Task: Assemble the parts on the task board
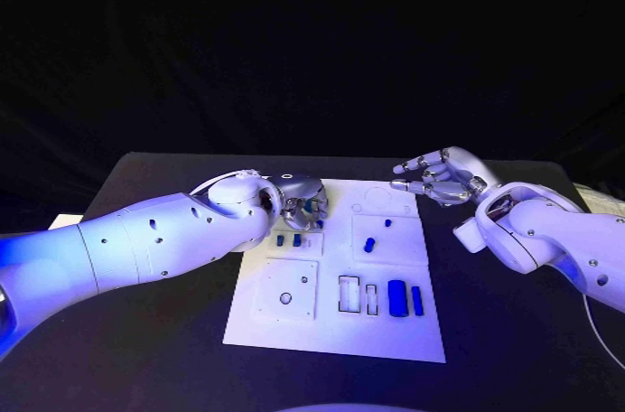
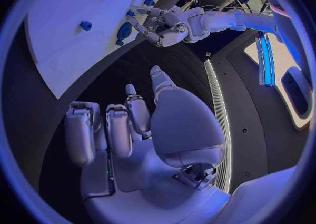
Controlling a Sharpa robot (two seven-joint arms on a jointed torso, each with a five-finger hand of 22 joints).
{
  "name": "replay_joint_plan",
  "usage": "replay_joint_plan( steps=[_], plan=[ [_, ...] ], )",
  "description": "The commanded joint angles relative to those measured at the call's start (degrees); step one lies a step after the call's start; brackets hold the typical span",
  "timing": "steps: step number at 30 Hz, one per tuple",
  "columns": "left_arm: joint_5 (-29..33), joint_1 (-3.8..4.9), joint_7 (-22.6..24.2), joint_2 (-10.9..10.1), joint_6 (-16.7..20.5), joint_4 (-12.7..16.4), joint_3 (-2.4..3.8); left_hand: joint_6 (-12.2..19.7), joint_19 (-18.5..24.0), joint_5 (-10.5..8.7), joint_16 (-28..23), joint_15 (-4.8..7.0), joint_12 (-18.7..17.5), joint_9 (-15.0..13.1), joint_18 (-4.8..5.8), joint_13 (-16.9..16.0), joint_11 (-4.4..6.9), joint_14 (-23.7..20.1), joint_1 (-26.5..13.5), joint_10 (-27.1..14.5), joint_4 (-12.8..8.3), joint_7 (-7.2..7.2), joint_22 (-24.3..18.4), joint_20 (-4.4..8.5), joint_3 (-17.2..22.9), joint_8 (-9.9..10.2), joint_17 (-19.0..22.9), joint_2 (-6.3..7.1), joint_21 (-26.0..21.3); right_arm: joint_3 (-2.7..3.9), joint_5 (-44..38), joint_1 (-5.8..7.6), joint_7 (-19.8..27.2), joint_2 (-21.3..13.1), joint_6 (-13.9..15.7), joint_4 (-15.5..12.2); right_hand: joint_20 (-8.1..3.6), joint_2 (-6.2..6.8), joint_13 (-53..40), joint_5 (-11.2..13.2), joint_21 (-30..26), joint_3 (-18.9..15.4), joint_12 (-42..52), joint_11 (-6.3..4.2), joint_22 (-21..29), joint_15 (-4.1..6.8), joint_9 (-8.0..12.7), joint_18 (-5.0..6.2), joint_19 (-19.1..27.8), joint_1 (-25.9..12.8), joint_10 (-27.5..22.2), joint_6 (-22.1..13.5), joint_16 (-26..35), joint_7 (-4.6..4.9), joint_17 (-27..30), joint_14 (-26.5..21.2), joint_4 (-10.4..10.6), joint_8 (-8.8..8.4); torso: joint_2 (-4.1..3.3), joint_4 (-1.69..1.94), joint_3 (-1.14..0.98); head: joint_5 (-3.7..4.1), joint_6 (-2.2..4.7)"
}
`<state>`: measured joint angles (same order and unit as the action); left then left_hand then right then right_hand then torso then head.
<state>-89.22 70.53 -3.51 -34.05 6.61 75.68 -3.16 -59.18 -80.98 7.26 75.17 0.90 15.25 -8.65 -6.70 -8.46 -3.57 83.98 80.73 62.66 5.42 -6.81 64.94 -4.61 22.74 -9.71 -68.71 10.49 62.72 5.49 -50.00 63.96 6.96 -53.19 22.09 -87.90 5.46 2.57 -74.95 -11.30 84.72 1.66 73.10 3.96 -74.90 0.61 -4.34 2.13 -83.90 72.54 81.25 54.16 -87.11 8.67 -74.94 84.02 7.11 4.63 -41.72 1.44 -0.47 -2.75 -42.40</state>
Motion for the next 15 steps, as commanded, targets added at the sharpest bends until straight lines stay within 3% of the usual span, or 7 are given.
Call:
replay_joint_plan(
  steps=[1, 15],
  plan=[
    [-0.95, -0.16, 0.08, 0.38, -1.02, -0.35, 0.04, -0.64, -0.53, 0.08, 0.13, 0.3, -0.5, 0.11, 0.78, 0.27, 0.01, 2.28, 0.41, 0.68, -0.13, 0.0, 0.44, -0.05, 0.59, 0.28, 0.15, -0.37, 0.45, 0.01, -0.3, -0.04, 0.67, 0.08, -0.05, -0.05, -0.21, -0.56, -3.69, -0.35, -0.34, -0.18, 0.05, -0.32, -3.22, 0.11, -0.07, 0.39, -0.7, -0.13, 0.13, 0.47, 0.37, -0.01, -9.83, 4.75, -0.03, 0.26, -0.03, -0.02, 0.01, 0.07, -0.04],
    [-1.27, -0.39, -0.26, 1.27, -1.92, -1.16, 0.08, -1.36, -1.31, 0.08, 0.22, 0.39, -1.63, 0.53, 1.33, 1.36, 0.1, 2.25, 1.27, 1.93, -0.96, -0.06, 3.22, 0.09, 2.25, 0.93, 0.79, -0.38, 3.27, 0.01, -0.31, -0.05, 0.73, 0.19, -0.18, -0.09, -0.21, -0.56, -3.69, -0.35, -0.34, -0.18, 0.05, -0.32, -3.22, 0.11, -0.07, 0.39, -0.7, -0.13, 0.13, 0.47, 0.37, -0.01, -9.83, 4.75, -0.03, 0.26, 0.02, 0.0, -0.03, 0.06, -0.3]
  ],
)
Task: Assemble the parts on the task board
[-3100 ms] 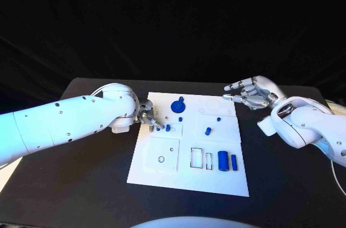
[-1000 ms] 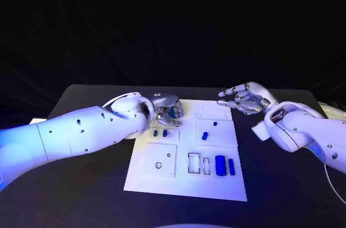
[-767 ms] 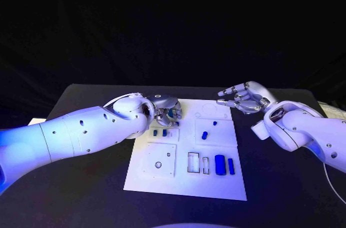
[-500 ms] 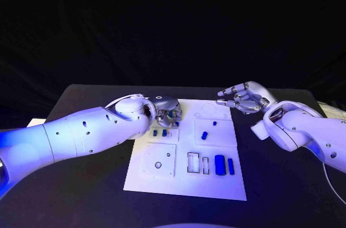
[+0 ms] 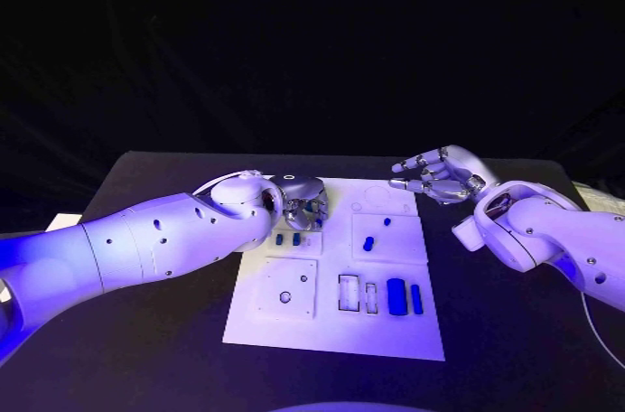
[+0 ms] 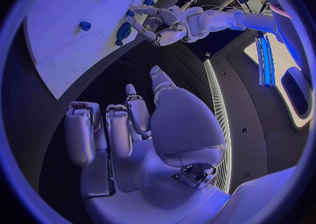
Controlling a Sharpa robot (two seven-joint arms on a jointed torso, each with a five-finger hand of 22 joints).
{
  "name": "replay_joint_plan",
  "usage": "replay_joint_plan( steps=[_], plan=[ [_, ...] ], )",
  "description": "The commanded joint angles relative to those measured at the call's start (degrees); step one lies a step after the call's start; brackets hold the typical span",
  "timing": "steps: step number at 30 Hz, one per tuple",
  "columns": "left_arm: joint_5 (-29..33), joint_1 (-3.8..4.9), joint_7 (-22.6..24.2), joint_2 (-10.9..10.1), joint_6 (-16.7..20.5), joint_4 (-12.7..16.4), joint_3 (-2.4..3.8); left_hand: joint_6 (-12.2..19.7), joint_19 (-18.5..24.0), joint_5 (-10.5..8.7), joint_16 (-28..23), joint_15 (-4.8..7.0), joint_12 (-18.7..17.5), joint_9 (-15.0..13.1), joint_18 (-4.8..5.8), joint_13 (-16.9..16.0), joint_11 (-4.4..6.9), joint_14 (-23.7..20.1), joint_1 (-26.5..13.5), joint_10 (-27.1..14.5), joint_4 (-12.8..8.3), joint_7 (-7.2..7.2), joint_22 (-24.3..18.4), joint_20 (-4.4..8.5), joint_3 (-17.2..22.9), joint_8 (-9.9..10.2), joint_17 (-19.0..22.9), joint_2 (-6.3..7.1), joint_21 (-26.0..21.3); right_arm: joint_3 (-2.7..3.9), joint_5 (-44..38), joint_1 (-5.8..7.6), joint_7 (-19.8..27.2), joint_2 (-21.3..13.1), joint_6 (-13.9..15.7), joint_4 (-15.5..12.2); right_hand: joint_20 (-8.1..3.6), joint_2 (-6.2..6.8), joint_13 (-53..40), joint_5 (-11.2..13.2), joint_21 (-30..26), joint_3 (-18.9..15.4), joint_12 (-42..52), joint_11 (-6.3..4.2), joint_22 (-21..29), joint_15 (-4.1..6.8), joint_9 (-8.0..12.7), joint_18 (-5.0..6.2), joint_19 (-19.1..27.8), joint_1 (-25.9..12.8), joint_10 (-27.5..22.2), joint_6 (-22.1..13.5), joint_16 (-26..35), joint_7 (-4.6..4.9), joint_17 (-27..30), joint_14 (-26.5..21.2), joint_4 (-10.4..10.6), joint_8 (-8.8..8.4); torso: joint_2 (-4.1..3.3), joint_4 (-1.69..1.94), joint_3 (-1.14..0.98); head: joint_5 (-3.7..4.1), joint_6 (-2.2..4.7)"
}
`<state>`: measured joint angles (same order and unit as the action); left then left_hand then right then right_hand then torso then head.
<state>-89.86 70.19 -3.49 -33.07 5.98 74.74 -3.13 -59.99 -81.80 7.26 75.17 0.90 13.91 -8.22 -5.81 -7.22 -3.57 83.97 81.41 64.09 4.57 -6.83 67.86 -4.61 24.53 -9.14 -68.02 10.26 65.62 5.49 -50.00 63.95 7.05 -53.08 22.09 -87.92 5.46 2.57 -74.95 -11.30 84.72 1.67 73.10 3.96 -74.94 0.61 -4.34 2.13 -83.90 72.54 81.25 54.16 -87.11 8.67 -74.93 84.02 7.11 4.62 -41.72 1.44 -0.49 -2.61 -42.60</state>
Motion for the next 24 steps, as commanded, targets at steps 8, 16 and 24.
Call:
replay_joint_plan(
  steps=[8, 16, 24],
  plan=[
    [-1.04, -0.38, -1.31, 0.9, -2.11, -0.97, 0.05, -0.78, -0.9, 0.08, 0.05, 0.42, -0.56, 0.26, 0.72, 0.41, 0.13, 2.19, 0.8, 1.13, -0.49, -0.12, 1.65, 0.1, 1.15, 0.62, 0.7, -0.15, 1.79, 0.01, -0.32, -0.05, 0.69, 0.18, -0.25, -0.12, -0.21, -0.56, -3.69, -0.36, -0.34, -0.19, 0.05, -0.32, -3.18, 0.11, -0.07, 0.39, -0.7, -0.13, 0.13, 0.47, 0.37, 0.0, -9.84, 4.75, -0.03, 0.26, 0.04, -0.02, -0.01, -0.1, -0.12],
    [-1.7, -0.5, -2.48, 1.11, -3.13, -1.64, 0.05, -1.18, -1.09, 0.1, -0.05, 0.42, -1.14, 0.47, 0.89, 0.87, 0.08, 2.11, 1.54, 1.72, -1.46, -0.25, 2.67, 0.13, 2.58, 0.98, 1.39, -0.28, 2.78, 0.01, -0.32, -0.06, 0.72, 0.16, -0.3, -0.19, -0.22, -0.73, -3.81, -0.39, -0.31, -0.21, 0.25, -0.32, -3.24, 0.11, -0.07, 0.38, -0.73, -0.08, 0.24, 0.48, 0.31, 0.0, -9.94, 4.78, 0.0, 0.26, 0.03, 0.03, -0.04, -0.05, -0.1],
    [-1.41, -0.53, -0.45, 0.97, 0.12, -1.46, 0.08, -3.46, -1.81, 0.15, -0.22, 0.61, -1.43, 0.4, 1.41, 0.94, 0.25, 1.96, 2.75, 4.43, -3.51, -0.37, 5.31, 0.23, 5.33, 0.67, 2.44, -0.63, 5.53, 0.01, -0.33, -0.07, 0.79, 0.16, -0.29, -0.23, -0.22, -0.73, -3.81, -0.39, -0.31, -0.21, 0.25, -0.32, -3.24, 0.11, -0.07, 0.38, -0.73, -0.08, 0.24, 0.48, 0.31, 0.0, -9.94, 4.78, 0.0, 0.26, 0.01, 0.01, -0.01, 0.12, 0.0]
  ],
)
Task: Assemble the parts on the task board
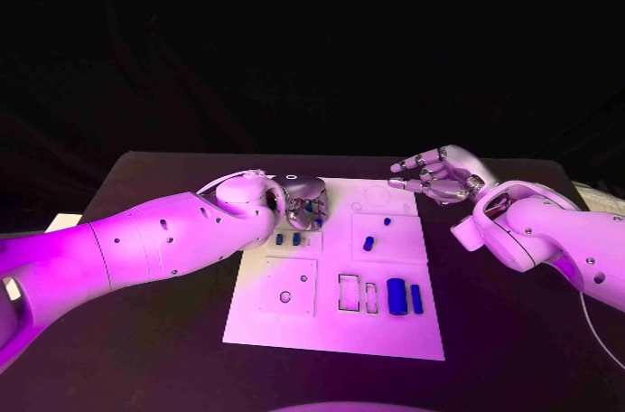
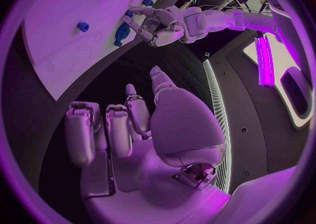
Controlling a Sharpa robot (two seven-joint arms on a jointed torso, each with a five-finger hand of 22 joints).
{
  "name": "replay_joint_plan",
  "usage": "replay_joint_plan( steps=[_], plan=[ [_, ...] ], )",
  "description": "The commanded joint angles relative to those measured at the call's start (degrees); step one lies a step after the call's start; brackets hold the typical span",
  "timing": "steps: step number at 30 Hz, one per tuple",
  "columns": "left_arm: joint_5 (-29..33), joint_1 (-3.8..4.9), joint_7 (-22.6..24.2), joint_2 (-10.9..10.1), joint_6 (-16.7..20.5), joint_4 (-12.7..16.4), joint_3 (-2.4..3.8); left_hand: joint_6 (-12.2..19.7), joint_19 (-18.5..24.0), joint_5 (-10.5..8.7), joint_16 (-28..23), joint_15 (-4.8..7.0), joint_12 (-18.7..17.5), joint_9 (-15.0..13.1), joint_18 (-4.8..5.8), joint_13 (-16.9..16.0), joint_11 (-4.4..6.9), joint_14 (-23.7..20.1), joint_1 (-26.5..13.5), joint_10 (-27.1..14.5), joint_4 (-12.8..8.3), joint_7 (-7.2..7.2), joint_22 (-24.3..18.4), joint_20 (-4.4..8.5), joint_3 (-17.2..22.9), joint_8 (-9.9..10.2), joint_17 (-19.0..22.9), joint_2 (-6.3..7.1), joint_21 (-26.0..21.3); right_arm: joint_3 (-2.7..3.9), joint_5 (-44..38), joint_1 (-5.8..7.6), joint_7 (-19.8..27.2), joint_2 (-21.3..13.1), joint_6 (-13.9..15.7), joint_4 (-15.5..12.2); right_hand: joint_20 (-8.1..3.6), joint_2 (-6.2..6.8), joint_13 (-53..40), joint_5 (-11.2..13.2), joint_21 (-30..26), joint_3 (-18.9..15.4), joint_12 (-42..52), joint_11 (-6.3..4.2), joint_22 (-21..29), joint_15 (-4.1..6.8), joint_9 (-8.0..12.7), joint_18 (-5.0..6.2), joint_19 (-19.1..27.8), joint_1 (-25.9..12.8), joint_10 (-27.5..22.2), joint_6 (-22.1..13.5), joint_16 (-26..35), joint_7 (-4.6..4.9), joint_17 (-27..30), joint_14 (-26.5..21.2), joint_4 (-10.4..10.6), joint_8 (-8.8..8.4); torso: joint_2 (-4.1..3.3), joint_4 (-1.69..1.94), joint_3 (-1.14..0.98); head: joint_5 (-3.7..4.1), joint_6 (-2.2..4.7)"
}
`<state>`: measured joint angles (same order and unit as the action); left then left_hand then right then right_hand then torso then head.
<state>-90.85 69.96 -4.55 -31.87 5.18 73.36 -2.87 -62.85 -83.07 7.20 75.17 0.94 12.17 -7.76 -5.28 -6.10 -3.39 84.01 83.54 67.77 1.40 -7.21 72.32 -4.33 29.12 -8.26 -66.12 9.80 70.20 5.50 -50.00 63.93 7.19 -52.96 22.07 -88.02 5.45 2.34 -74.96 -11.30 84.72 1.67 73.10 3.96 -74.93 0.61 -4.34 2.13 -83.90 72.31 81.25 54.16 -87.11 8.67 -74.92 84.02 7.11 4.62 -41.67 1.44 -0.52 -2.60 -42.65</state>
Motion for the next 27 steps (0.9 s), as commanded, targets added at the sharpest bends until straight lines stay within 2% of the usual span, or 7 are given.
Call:
replay_joint_plan(
  steps=[1, 5, 13, 20, 27],
  plan=[
    [-0.07, -0.3, 1.02, -0.33, 1.56, 0.06, -0.16, -0.89, -0.7, 0.22, -0.37, 0.62, 0.25, -0.08, 0.96, -0.2, 0.12, 1.88, 0.66, 1.1, -0.54, 0.04, 1.27, -0.01, 1.02, -0.26, 0.88, -0.17, 1.41, 0.01, -0.33, -0.06, 0.65, 0.03, -0.28, -0.13, -0.22, -0.5, -3.8, -0.39, -0.32, -0.21, 0.25, -0.32, -3.26, 0.12, -0.07, 0.38, -0.73, 0.15, 0.24, 0.47, 0.31, 0.0, -9.95, 4.78, 0.0, 0.26, -0.05, 0.01, 0.03, 0.17, 0.04],
    [1.85, -0.3, 2.43, -1.04, 4.19, 0.87, 0.11, -1.79, -0.9, 0.26, -0.42, 0.72, -0.33, -0.09, 1.07, -0.2, 0.22, 1.85, 0.62, 2.21, -1.4, 0.01, 1.96, 0.15, 2.38, -0.17, 1.41, -0.08, 2.12, 0.01, -0.33, -0.08, 0.69, 0.01, -0.27, -0.13, -0.22, -0.5, -3.8, -0.39, -0.32, -0.21, 0.25, -0.32, -3.26, 0.12, -0.07, 0.38, -0.73, 0.15, 0.24, 0.47, 0.31, 0.0, -9.95, 4.78, 0.0, 0.26, 0.01, 0.04, 0.05, 0.31, 0.04],
    [4.97, -0.26, 3.08, -3.15, 6.33, 2.92, 0.7, -2.34, -0.77, 0.19, -0.24, 0.64, -1.66, 0.08, 1.08, -0.12, 0.15, 1.8, -0.42, 3.05, -2.23, -0.16, 2.28, 0.15, 3.9, 0.45, 1.83, 0.27, 2.3, 0.01, -0.32, -0.14, 0.78, -0.06, -0.21, -0.17, -0.22, -0.56, -3.84, -0.4, -0.31, -0.24, 0.32, -0.32, -3.28, 0.12, -0.07, 0.38, -0.74, 0.15, 0.27, 0.49, 0.32, 0.0, -9.94, 4.77, 0.02, 0.27, 0.06, 0.07, -0.01, 0.41, 0.15],
    [8.15, -0.18, 3.12, -5.26, 6.87, 5.32, 1.6, -2.6, -0.66, 0.1, -0.23, 0.56, -2.26, 0.13, 1.05, -0.11, 0.09, 1.75, -1.39, 3.31, -2.2, -0.26, 2.31, 0.08, 4.03, 0.71, 2.16, 0.39, 2.23, 0.01, -0.31, -0.18, 0.82, -0.08, -0.21, -0.15, -0.22, -0.56, -3.84, -0.4, -0.31, -0.24, 0.32, -0.32, -3.28, 0.12, -0.07, 0.38, -0.74, 0.15, 0.27, 0.49, 0.32, 0.0, -9.94, 4.77, 0.02, 0.27, 0.09, 0.1, 0.02, 0.29, 0.34],
    [9.26, 0.04, 1.94, -7.14, 5.13, 6.4, 1.95, -2.67, -0.63, 0.05, -0.24, 0.54, -2.57, 0.16, 1.06, -0.11, 0.07, 1.72, -1.89, 3.4, -2.17, -0.28, 2.38, 0.04, 3.96, 0.86, 2.35, 0.5, 2.26, 0.01, -0.28, -0.2, 0.83, -0.12, -0.19, -0.14, -0.22, -0.56, -3.84, -0.4, -0.31, -0.24, 0.32, -0.32, -3.28, 0.12, -0.07, 0.38, -0.74, 0.15, 0.27, 0.49, 0.32, 0.0, -9.94, 4.77, 0.02, 0.27, 0.08, 0.1, -0.03, 0.17, 0.48]
  ],
)
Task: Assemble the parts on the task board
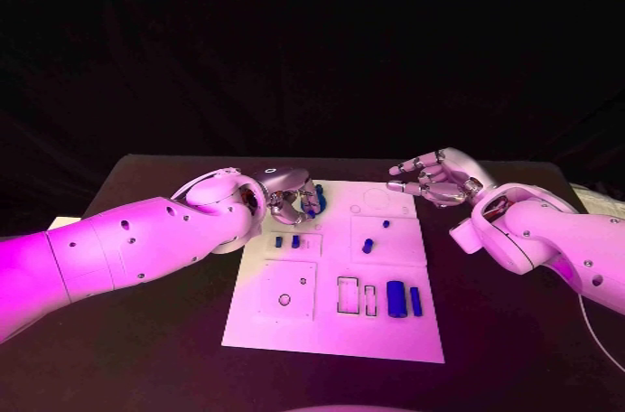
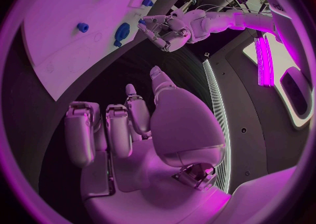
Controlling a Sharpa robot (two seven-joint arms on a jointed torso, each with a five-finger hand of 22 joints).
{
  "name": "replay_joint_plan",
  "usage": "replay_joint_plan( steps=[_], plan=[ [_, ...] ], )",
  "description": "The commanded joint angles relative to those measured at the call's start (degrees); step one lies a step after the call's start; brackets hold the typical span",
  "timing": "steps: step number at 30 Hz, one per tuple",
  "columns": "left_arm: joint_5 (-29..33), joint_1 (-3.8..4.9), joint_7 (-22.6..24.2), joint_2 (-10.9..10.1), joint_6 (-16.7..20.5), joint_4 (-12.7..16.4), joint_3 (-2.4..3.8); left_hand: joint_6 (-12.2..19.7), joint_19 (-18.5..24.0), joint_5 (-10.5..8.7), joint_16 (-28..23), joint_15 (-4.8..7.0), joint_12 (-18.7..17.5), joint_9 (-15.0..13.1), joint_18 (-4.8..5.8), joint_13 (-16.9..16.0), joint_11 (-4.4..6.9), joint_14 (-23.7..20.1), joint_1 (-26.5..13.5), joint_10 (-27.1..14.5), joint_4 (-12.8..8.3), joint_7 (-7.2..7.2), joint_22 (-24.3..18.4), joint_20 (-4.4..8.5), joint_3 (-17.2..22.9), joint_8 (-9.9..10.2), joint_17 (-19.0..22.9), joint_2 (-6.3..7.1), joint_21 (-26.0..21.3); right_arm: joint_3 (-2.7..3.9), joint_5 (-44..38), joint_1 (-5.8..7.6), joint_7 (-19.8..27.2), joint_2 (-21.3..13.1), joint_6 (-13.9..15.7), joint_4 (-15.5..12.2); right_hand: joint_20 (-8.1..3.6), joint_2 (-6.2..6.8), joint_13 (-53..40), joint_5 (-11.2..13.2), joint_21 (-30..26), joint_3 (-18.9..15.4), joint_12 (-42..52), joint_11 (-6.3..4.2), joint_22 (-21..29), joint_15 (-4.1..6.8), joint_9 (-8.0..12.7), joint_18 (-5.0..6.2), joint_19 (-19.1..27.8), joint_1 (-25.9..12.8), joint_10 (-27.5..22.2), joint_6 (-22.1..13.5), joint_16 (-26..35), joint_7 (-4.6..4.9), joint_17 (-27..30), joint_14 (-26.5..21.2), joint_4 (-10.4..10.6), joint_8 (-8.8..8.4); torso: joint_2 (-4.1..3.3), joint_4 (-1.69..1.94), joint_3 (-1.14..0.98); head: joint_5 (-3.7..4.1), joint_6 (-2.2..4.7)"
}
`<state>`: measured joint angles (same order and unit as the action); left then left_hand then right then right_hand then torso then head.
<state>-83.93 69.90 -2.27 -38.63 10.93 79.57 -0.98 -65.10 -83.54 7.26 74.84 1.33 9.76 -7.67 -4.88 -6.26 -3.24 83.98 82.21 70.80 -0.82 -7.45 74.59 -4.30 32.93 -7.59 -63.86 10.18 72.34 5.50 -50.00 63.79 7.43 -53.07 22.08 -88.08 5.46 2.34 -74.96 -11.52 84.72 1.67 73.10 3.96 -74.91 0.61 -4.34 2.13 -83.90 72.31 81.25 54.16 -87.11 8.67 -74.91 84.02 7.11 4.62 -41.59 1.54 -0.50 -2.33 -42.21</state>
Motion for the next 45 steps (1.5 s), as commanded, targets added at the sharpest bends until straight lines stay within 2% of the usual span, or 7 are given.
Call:
replay_joint_plan(
  steps=[1, 6, 17, 39, 45],
  plan=[
    [2.4, 0.11, -0.46, -0.57, -0.98, 0.12, 0.07, -0.43, -0.16, 0.0, 0.09, 0.14, -0.19, 0.07, 0.67, 0.06, -0.08, 1.74, -0.6, 0.38, 0.05, -0.04, 0.12, 0.01, 0.15, 0.21, 0.1, 0.13, 0.14, 0.01, -0.28, -0.07, 0.59, -0.02, -0.2, -0.08, -0.22, -0.57, -3.84, -0.17, -0.31, -0.24, 0.32, -0.32, -3.29, 0.12, -0.07, 0.38, -0.74, 0.15, 0.27, 0.49, 0.32, 0.0, -9.95, 4.77, 0.02, 0.27, -0.04, 0.0, -0.05, -0.15, 0.08],
    [2.46, 0.06, -0.61, -1.05, -2.26, -0.91, 0.06, -0.51, -0.11, -0.04, 0.06, 0.13, -0.33, 0.08, 0.65, 0.04, -0.07, 1.71, -0.9, 0.5, 0.06, -0.05, 0.1, -0.01, 0.02, 0.28, 0.25, 0.24, 0.09, 0.01, -0.26, -0.07, 0.59, -0.06, -0.18, -0.11, -0.22, -0.57, -3.84, -0.17, -0.31, -0.24, 0.32, -0.32, -3.29, 0.12, -0.07, 0.38, -0.74, 0.15, 0.27, 0.49, 0.32, 0.0, -9.95, 4.77, 0.02, 0.27, -0.14, 0.03, 0.05, -0.16, 0.14],
    [1.46, -0.21, -1.41, -1.27, -4.31, -2.75, -0.15, -0.56, 0.0, -0.08, 0.01, 0.11, -0.67, 0.11, 0.61, 0.04, -0.08, 1.65, -1.4, 0.59, 0.11, -0.04, 0.04, -0.05, -0.26, 0.46, 0.52, 0.4, -0.06, 0.01, -0.26, -0.07, 0.6, -0.1, -0.18, -0.13, -0.22, -0.57, -3.84, -0.17, -0.31, -0.24, 0.32, -0.32, -3.29, 0.12, -0.07, 0.38, -0.74, 0.15, 0.27, 0.49, 0.32, 0.0, -9.95, 4.77, 0.02, 0.27, -0.14, -0.1, 0.0, -0.3, -0.14],
    [2.41, -0.22, -2.04, -2.51, -5.78, -1.69, -0.16, -0.84, 0.08, -0.09, -0.02, 0.15, -0.85, 0.09, 0.6, -0.04, 0.02, 1.59, -1.71, 0.93, 0.14, 0.05, 0.05, -0.06, -0.44, 0.51, 0.71, 0.28, -0.12, 0.01, -0.26, -0.08, 0.59, -0.12, -0.25, -0.08, -0.22, -0.57, -3.84, -0.17, -0.31, -0.24, 0.32, -0.32, -3.29, 0.12, -0.07, 0.38, -0.74, 0.15, 0.27, 0.49, 0.32, 0.0, -9.95, 4.77, 0.02, 0.27, -0.08, -0.1, -0.03, -0.22, -0.58],
    [2.74, -0.22, -2.03, -2.47, -5.96, -1.49, -0.17, -0.92, 0.1, -0.09, -0.04, 0.17, -0.87, 0.08, 0.58, -0.07, 0.05, 1.57, -1.72, 1.04, 0.11, 0.08, 0.04, -0.06, -0.47, 0.51, 0.78, 0.26, -0.15, 0.01, -0.26, -0.08, 0.61, -0.07, -0.27, -0.05, -0.22, -0.57, -3.84, -0.17, -0.31, -0.24, 0.32, -0.32, -3.29, 0.12, -0.07, 0.38, -0.74, 0.15, 0.27, 0.49, 0.32, 0.0, -9.95, 4.77, 0.02, 0.27, -0.06, -0.05, -0.03, -0.31, -0.52]
  ],
)
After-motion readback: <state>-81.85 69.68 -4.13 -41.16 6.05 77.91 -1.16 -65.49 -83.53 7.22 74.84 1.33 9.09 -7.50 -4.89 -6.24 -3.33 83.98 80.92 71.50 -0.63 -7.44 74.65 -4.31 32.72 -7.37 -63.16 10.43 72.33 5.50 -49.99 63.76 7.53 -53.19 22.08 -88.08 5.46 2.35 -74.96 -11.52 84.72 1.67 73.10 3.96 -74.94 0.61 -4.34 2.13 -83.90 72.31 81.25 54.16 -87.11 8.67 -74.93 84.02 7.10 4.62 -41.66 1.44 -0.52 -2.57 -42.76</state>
